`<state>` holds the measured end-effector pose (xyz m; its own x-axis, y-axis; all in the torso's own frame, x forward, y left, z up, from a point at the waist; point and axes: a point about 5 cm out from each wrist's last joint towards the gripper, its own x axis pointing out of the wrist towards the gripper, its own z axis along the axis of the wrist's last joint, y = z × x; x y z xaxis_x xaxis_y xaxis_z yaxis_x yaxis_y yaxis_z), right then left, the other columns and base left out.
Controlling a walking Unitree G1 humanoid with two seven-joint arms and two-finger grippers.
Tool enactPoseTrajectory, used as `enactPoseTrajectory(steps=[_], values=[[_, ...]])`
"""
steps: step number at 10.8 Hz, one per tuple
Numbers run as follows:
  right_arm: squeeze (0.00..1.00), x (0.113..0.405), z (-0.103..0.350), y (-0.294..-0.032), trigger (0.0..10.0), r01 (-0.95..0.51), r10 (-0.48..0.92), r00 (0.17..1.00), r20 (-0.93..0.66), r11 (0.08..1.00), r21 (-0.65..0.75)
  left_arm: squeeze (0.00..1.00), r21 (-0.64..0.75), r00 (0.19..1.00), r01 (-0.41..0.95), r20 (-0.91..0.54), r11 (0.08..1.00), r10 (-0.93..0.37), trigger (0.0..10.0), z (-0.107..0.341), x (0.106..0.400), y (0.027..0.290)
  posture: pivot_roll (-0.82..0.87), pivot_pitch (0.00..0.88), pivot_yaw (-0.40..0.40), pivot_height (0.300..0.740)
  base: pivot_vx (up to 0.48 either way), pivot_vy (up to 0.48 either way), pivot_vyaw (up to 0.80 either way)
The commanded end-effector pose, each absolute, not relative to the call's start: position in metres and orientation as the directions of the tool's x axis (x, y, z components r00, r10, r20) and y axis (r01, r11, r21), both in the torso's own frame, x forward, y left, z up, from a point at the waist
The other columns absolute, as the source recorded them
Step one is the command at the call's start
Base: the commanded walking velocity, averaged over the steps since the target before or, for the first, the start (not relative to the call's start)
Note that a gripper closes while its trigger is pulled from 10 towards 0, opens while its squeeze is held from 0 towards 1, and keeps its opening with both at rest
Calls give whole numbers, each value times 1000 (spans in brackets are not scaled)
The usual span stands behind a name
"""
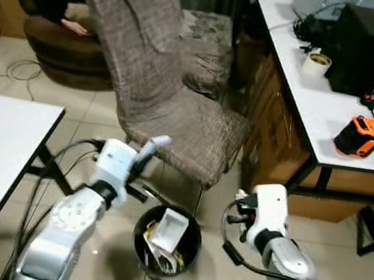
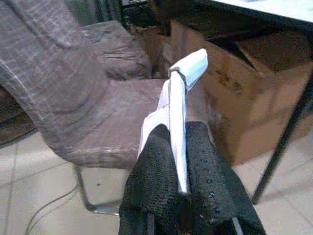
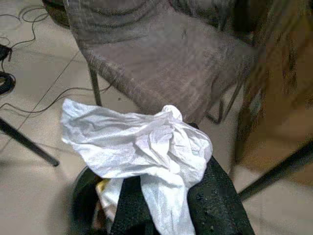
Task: Picking trash to rubbish bin
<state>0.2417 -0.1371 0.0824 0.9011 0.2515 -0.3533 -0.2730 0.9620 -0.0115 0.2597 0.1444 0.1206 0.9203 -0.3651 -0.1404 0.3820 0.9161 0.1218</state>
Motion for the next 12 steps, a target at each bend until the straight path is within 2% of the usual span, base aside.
enactPoseTrajectory(steps=[1, 3, 4, 6, 7, 8, 10, 12], values=[[0, 243, 79, -143, 10000, -279, 246, 903, -353, 959, -45, 0, 114, 908, 403, -177, 908, -380, 10000, 115, 257, 139, -71, 134, -25, 740, 0, 0, 0], [0, 245, 61, -141, 10000, -308, 267, 881, -390, 950, -46, 0, 105, 855, 474, -290, 874, -429, 10000, 87, 249, 137, -54, 166, -33, 740, 0, 0, 0], [0, 243, 59, -139, 10000, -327, 284, 875, -393, 944, -46, 0, 86, 793, 531, -401, 843, -459, 10000, 59, 243, 136, -52, 183, -11, 740, 0, 0, 0], [0, 233, 67, -123, 10000, -447, 427, 831, -357, 894, 29, 0, 46, 726, 577, -488, 816, -486, 10000, 33, 236, 132, -87, 208, 20, 740, 0, 0, 0], [0, 221, 69, -118, 10000, -526, 507, 775, -377, 848, 59, 0, 20, 725, 568, -486, 823, -489, 10000, 23, 248, 123, -106, 231, 25, 740, 0, 0, 0], [0, 217, 73, -118, 10000, -545, 515, 769, -379, 838, 35, 0, 30, 742, 552, -474, 833, -475, 10000, 20, 260, 120, -139, 254, 27, 740, 0, 0, 0], [0, 205, 81, -128, 10000, -538, 507, 770, -387, 842, 31, 0, -127, 744, 491, -453, 862, -491, 10000, 16, 278, 105, -157, 267, 35, 740, 0, 0, 0], [0, 196, 85, -133, 10000, -547, 506, 765, -398, 837, 11, 0, -172, 749, 452, -460, 875, -477, 10000, 11, 285, 104, -186, 262, 39, 740, 0, 0, 0]])
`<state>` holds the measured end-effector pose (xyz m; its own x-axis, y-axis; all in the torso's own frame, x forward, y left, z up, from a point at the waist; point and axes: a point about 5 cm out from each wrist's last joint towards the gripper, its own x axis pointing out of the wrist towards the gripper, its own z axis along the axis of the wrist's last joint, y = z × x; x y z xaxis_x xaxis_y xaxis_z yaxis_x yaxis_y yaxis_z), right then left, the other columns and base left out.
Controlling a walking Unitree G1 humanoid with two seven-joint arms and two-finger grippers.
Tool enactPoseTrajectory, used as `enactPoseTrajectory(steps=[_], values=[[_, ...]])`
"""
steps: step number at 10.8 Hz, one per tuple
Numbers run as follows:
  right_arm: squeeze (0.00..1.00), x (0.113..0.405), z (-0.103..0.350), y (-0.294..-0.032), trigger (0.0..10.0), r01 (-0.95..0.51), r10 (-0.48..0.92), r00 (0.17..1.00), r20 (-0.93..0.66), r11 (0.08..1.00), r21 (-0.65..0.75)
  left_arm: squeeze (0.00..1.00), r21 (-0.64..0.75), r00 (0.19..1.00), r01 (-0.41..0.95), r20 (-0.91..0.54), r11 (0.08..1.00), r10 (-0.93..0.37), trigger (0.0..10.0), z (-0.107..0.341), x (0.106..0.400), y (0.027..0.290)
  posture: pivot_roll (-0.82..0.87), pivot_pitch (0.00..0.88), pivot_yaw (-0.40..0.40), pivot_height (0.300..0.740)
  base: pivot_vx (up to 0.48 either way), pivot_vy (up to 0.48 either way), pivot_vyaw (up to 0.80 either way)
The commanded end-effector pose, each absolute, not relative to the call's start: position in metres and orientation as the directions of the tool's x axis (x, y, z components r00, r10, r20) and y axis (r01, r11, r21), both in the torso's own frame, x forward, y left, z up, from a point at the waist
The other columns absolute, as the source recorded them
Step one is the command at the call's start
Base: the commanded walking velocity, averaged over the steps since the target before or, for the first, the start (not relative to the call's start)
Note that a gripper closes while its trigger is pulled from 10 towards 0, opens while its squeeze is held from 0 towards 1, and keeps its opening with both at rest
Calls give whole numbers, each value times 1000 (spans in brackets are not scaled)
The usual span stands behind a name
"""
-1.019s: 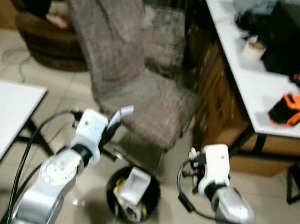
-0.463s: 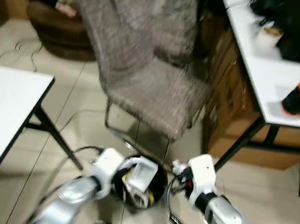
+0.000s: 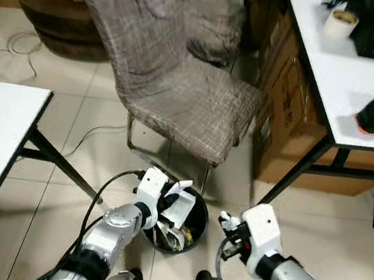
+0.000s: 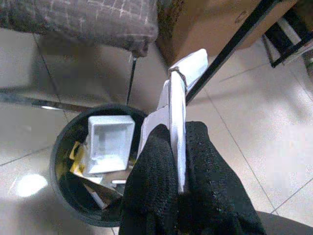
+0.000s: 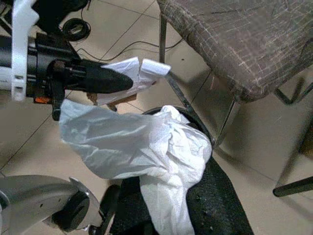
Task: Picking trash to rubbish bin
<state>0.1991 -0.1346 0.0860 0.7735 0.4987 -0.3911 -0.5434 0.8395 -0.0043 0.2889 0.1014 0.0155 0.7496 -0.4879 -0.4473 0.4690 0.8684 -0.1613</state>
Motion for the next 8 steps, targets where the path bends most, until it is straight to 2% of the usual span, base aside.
enactPoseTrajectory(steps=[1, 2, 3, 4, 8], values=[[0, 194, 88, -137, 10000, -543, 500, 769, -399, 840, 7, 0, -185, 750, 443, -460, 877, -476, 10000, 10, 287, 103, -196, 253, 31, 740, 0, 0, 0], [0, 193, 92, -138, 10000, -541, 499, 769, -400, 841, 8, 0, -212, 751, 437, -449, 874, -484, 10000, 10, 290, 102, -201, 251, 27, 740, 0, 0, 0], [0, 192, 93, -138, 10000, -544, 501, 765, -405, 839, 11, 769, -228, 748, 443, -439, 867, -498, 10000, 10, 292, 99, -202, 245, 23, 740, 0, 0, 0], [0, 191, 92, -137, 10000, -547, 504, 761, -409, 837, 13, 1000, -241, 739, 453, -436, 858, -513, 10000, 9, 291, 97, -201, 239, 17, 740, 0, 0, 0], [0, 196, 92, -137, 10000, -550, 499, 761, -415, 835, -3, 1000, -262, 711, 486, -435, 834, -552, 10000, 5, 288, 93, -192, 223, 12, 740, 0, 0, 0]])
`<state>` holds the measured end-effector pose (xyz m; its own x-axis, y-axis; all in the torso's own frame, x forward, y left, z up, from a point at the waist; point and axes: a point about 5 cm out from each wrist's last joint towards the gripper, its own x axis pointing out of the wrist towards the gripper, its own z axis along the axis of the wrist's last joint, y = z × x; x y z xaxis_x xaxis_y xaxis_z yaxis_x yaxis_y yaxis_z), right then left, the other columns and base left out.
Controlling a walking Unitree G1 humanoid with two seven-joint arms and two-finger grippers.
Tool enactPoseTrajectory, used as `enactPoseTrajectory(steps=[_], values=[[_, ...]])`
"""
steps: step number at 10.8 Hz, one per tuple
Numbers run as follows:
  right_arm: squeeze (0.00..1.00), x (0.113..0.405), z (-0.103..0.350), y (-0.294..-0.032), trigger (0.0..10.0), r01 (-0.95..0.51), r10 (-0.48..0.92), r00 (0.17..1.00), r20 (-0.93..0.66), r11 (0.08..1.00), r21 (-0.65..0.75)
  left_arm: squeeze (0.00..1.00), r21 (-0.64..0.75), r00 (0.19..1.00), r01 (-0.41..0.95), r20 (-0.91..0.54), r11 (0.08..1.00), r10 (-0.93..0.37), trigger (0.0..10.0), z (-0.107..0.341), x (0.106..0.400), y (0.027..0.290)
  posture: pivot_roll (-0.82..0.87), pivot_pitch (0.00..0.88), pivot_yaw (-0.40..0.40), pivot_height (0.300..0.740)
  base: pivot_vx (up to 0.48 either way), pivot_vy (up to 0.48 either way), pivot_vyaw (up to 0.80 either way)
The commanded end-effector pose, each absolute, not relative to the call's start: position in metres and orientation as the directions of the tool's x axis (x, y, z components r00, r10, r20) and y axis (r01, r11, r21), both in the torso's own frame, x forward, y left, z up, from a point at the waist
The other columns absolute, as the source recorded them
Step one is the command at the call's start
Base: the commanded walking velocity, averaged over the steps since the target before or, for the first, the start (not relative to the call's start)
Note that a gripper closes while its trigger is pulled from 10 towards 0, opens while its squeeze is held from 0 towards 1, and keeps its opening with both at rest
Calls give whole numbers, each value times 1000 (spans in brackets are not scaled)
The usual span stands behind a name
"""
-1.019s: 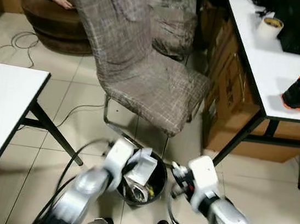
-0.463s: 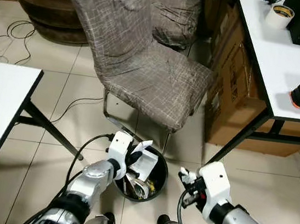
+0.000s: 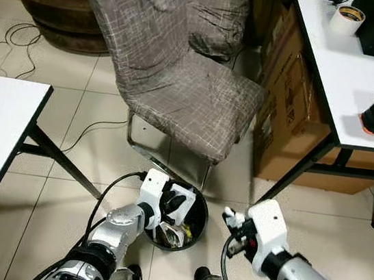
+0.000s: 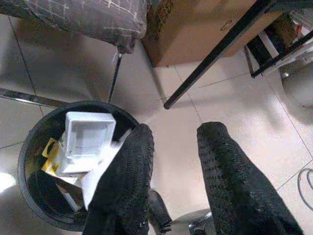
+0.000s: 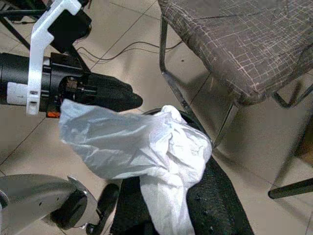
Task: Picking trash to rubbish bin
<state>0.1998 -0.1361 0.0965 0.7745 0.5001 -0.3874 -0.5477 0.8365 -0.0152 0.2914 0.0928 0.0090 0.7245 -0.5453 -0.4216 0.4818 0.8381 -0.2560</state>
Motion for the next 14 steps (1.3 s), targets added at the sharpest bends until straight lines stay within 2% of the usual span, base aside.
enactPoseTrajectory(steps=[1, 3, 4, 5, 6, 7, 8, 10, 12, 13, 14], values=[[0, 197, 92, -137, 10000, -551, 499, 760, -417, 834, -6, 1000, -270, 710, 485, -434, 832, -554, 10000, 5, 289, 93, -192, 222, 12, 740, 0, 0, 0], [0, 199, 91, -137, 10000, -551, 498, 760, -418, 834, -8, 1000, -261, 714, 486, -432, 834, -551, 10000, 6, 290, 94, -184, 219, 5, 740, 0, 0, 0], [0, 206, 86, -137, 10000, -545, 476, 773, -420, 837, -55, 306, -225, 764, 436, -420, 871, -491, 10000, 9, 293, 109, -167, 215, 1, 740, 0, 0, 0], [0, 219, 79, -137, 10000, -517, 437, 800, -411, 850, -103, 0, -195, 821, 359, -400, 913, -408, 10000, 12, 292, 134, -151, 213, 0, 740, 0, 0, 0], [0, 230, 72, -138, 10000, -486, 408, 821, -399, 866, -115, 0, -163, 847, 335, -380, 928, -372, 10000, 15, 286, 152, -97, 214, -18, 740, 0, 0, 0], [0, 255, 58, -132, 10000, -442, 378, 845, -378, 892, -97, 0, -76, 874, 350, -334, 934, -354, 10000, 31, 264, 181, -41, 217, -43, 740, 0, 0, 0], [0, 263, 53, -126, 10000, -444, 391, 842, -373, 893, -66, 0, -43, 875, 367, -323, 929, -360, 10000, 38, 254, 186, -23, 218, -50, 740, 0, 0, 0], [0, 280, 39, -99, 10000, -519, 484, 785, -386, 855, 17, 0, 20, 857, 435, -317, 900, -407, 10000, 61, 222, 190, 51, 243, -70, 740, 0, 0, 0], [0, 285, 19, -74, 10000, -603, 553, 699, -453, 796, 41, 0, 17, 801, 539, -321, 842, -506, 10000, 94, 192, 180, 80, 265, -73, 740, 0, 0, 0], [0, 286, 17, -73, 10000, -607, 553, 696, -457, 794, 36, 0, 9, 789, 555, -323, 832, -523, 10000, 99, 190, 177, 80, 265, -73, 740, 0, 0, 0], [0, 293, 13, -75, 10000, -544, 504, 734, -455, 838, 50, 0, -2, 738, 613, -356, 790, -574, 10000, 116, 177, 174, 93, 285, -41, 740, 0, 0, 0]])
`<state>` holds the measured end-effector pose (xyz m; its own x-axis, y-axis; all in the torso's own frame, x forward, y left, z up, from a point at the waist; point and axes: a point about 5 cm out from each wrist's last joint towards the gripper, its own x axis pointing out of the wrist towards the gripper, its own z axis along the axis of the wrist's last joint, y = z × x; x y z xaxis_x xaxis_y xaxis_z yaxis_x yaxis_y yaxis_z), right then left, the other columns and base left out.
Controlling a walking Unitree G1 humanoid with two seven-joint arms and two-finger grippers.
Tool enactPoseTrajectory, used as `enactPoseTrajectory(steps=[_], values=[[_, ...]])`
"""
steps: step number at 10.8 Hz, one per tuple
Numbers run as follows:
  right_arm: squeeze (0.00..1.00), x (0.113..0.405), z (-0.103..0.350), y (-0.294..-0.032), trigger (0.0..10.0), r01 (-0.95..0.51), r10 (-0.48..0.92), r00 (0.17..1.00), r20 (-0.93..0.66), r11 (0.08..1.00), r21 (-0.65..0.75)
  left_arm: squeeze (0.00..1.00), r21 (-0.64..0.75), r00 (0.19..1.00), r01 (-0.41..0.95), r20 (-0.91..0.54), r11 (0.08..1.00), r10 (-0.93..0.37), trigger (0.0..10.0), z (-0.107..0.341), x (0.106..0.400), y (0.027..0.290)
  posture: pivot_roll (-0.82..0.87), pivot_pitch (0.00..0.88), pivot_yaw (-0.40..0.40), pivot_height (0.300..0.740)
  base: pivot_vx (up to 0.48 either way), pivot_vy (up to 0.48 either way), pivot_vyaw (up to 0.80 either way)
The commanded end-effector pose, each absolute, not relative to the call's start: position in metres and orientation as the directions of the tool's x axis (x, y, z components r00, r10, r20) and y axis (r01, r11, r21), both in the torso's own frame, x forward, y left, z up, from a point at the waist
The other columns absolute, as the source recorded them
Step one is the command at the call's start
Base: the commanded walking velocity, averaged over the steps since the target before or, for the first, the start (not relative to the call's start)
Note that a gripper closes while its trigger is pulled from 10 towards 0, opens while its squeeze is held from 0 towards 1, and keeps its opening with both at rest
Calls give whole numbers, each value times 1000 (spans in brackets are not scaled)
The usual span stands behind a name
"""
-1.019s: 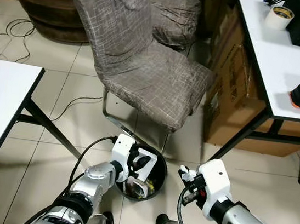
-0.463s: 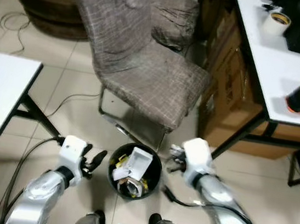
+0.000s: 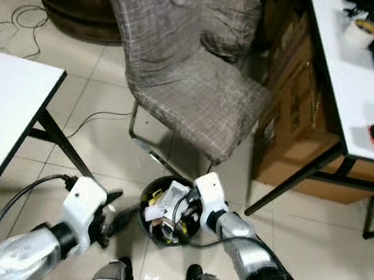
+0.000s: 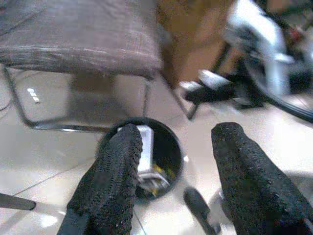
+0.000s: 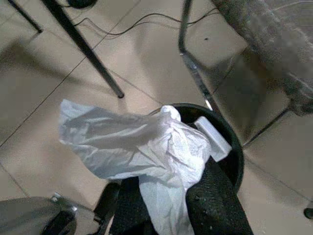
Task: Picking trash to rubbish bin
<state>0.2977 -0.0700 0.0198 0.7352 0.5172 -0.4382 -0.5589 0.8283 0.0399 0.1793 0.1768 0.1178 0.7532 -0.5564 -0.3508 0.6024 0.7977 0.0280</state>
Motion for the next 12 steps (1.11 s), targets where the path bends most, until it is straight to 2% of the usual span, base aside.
enactPoseTrajectory(steps=[1, 2, 4, 12], values=[[20, 297, 14, -74, 10000, -523, 494, 749, -442, 850, 64, 0, -2, 723, 622, -382, 783, -575, 10000, 119, 171, 176, 102, 292, -28, 740, 0, 0, 0], [965, 299, 16, -72, 10000, -524, 503, 749, -431, 848, 80, 0, -5, 717, 623, -397, 783, -573, 10000, 121, 169, 177, 103, 295, -22, 740, 0, 0, 0], [1000, 307, 22, -68, 10000, -525, 487, 764, -424, 850, 29, 0, -22, 709, 616, -421, 787, -566, 10000, 123, 169, 180, 99, 300, -13, 740, 0, 0, 0], [1000, 310, 23, -62, 10000, -544, 522, 739, -426, 835, 80, 0, -33, 698, 610, -451, 792, -556, 10000, 128, 166, 181, 98, 309, -7, 740, 0, 0, 0]])
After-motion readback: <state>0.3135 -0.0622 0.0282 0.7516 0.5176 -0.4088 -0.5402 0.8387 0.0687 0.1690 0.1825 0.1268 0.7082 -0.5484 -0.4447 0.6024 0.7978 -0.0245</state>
